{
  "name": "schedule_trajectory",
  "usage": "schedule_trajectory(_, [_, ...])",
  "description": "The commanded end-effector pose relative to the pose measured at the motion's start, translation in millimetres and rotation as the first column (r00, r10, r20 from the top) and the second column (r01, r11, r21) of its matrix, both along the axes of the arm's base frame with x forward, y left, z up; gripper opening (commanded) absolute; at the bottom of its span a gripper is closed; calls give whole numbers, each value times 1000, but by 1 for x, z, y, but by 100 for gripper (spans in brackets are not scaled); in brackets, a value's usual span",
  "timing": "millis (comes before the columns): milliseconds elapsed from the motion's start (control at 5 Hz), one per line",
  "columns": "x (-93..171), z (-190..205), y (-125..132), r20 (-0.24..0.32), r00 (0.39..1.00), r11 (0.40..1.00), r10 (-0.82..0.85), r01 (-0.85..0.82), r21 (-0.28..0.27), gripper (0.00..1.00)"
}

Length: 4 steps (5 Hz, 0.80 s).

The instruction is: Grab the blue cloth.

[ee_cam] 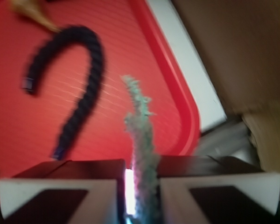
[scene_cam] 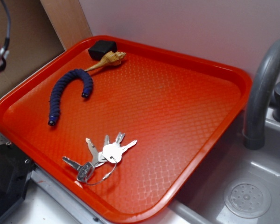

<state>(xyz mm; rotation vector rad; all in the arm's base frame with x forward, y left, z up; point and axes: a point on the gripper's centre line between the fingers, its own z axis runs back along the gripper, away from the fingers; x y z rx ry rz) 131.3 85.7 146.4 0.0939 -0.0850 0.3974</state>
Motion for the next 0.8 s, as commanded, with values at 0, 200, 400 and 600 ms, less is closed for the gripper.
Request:
schedule_trajectory(0, [39,51,-47,74,948,950,-311,310,19,0])
schedule_trajectory(200, [52,58,-69,46,936,937,-349,348,29,0])
schedule_trajectory(400, [62,58,-80,34,936,936,-351,349,50,0])
schedule_trajectory(600, [62,53,-76,30,938,938,-346,345,43,0])
